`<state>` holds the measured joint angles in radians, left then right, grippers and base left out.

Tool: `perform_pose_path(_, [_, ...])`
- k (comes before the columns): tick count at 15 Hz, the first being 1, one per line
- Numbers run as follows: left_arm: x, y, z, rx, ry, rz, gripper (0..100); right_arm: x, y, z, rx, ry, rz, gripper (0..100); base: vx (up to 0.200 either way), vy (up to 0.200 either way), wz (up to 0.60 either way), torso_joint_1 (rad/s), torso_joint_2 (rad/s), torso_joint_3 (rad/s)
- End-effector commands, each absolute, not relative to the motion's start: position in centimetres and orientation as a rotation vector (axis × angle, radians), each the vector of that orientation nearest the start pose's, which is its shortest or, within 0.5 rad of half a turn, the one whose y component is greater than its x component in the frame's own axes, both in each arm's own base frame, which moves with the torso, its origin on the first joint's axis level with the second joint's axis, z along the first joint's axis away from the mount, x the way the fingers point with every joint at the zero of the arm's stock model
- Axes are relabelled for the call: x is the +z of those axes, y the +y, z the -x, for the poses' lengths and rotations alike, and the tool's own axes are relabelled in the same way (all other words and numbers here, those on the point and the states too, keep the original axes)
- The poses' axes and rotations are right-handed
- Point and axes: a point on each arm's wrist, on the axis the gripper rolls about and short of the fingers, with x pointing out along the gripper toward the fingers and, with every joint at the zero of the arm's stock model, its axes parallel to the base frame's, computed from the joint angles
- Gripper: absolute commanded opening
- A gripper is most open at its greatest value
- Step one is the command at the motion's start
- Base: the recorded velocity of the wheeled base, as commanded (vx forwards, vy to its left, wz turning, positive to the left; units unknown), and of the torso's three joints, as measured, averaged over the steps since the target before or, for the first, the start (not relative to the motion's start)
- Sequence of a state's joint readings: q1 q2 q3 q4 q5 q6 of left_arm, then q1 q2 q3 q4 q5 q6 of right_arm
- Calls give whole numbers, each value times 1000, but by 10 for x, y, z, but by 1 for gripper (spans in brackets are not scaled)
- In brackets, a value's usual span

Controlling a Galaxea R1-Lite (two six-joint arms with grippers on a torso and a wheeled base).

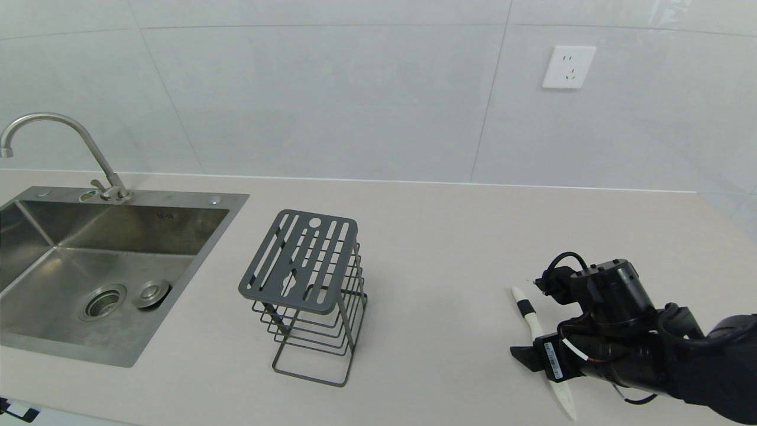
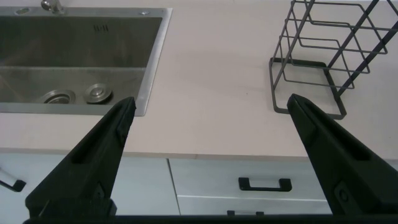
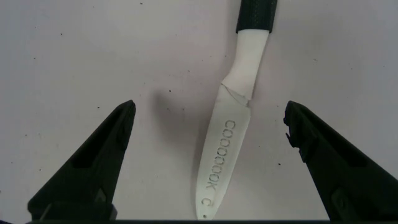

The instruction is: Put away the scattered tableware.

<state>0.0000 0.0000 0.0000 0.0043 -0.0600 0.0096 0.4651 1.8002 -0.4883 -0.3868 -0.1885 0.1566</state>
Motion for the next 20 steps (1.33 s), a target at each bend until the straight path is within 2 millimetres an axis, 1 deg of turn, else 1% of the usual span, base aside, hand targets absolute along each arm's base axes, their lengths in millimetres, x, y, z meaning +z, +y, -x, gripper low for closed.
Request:
perform_pose_path(1, [75,-1,23,-60,6,-9,100,58,104,-225,168,905,152,100,0,0,0,0,0,0])
perform_pose_path(4, [75,-1,23,-60,6,-9,100,53,104,-230,156,904,146,100,0,0,0,0,0,0])
perform_pose_path(7, [75,-1,23,-60,6,-9,100,46,107,-237,161,879,138,100,0,0,0,0,0,0])
perform_pose_path(10, [75,-1,23,-60,6,-9,100,46,108,-236,165,879,140,100,0,0,0,0,0,0])
perform_pose_path(16, [75,-1,23,-58,6,-9,100,41,103,-231,159,893,137,100,0,0,0,0,0,0])
perform_pose_path(17, [75,-1,23,-58,6,-9,100,41,103,-231,159,893,137,0,0,0,0,0,0,0])
perform_pose_path(18, [75,-1,23,-58,6,-9,100,36,96,-233,136,909,123,0,0,0,0,0,0,0])
perform_pose_path(19, [75,-1,23,-58,6,-9,100,35,95,-233,133,909,122,0,0,0,0,0,0,0])
perform_pose_path(20, [75,-1,23,-58,6,-9,100,30,91,-239,133,874,93,0,0,0,0,0,0,0])
